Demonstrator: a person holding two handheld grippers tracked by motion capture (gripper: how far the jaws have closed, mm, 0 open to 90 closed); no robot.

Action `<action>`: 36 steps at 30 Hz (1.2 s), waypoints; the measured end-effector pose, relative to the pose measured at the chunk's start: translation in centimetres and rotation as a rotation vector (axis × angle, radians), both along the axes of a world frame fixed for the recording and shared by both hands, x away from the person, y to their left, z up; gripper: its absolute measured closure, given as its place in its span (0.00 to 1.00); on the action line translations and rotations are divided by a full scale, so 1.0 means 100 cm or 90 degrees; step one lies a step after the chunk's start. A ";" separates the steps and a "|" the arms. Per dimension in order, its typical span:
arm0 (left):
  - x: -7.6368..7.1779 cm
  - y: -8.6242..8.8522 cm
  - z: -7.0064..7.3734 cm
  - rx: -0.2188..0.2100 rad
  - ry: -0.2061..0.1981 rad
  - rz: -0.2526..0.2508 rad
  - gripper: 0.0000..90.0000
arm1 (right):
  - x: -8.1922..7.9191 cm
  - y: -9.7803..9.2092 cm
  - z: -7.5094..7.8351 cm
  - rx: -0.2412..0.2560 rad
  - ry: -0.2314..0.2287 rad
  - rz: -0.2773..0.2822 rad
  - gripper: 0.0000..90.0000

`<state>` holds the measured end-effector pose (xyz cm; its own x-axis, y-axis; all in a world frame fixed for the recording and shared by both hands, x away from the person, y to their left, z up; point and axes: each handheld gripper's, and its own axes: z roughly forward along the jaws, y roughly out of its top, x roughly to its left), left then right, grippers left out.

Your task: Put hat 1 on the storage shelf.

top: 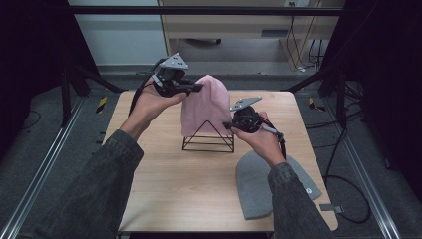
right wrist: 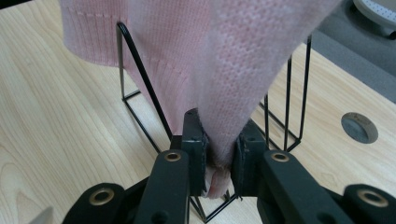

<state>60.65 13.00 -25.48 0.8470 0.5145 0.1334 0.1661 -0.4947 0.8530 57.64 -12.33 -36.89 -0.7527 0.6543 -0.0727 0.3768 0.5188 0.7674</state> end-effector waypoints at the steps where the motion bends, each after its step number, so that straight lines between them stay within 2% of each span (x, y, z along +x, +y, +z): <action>1: -0.001 0.000 -0.001 0.000 0.002 0.000 0.91 | 0.000 0.000 -0.001 0.000 0.001 -0.003 0.86; 5: -0.004 -0.001 -0.005 -0.005 0.005 -0.001 0.91 | 0.000 -0.002 -0.006 0.005 0.009 -0.007 0.85; 9: -0.008 -0.004 -0.011 0.001 0.007 -0.004 0.91 | 0.001 -0.002 -0.009 -0.006 0.015 -0.012 0.79; 12: -0.011 -0.005 -0.014 0.006 0.008 -0.006 0.91 | -0.001 -0.001 -0.011 -0.018 0.021 -0.015 0.69; 15: -0.013 -0.007 -0.018 0.014 0.010 -0.003 0.91 | -0.006 -0.003 -0.010 -0.031 0.012 -0.026 0.57; 18: -0.014 -0.009 -0.023 0.016 0.014 -0.003 0.91 | -0.012 -0.011 -0.008 -0.030 0.002 -0.042 0.51; 27: -0.018 -0.012 -0.046 0.037 0.026 -0.008 0.91 | -0.023 -0.039 -0.007 -0.038 0.000 -0.074 0.49; 28: -0.018 -0.012 -0.049 0.043 0.027 -0.006 0.91 | -0.023 -0.043 -0.008 -0.036 0.002 -0.079 0.49; 30: -0.018 -0.011 -0.054 0.037 0.033 -0.004 0.90 | -0.024 -0.051 -0.009 -0.040 0.006 -0.089 0.49; 32: -0.020 -0.010 -0.059 0.043 0.033 -0.004 0.90 | -0.027 -0.058 -0.010 -0.037 0.011 -0.099 0.49; 36: -0.023 -0.009 -0.071 0.060 0.047 -0.004 0.90 | -0.032 -0.070 -0.015 -0.050 0.022 -0.110 0.49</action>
<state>58.40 12.11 -32.58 0.8593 0.4976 0.1184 0.2230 -0.5729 0.7887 54.45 -19.32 -38.44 -0.6323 0.7677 -0.1038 0.4915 0.5011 0.7122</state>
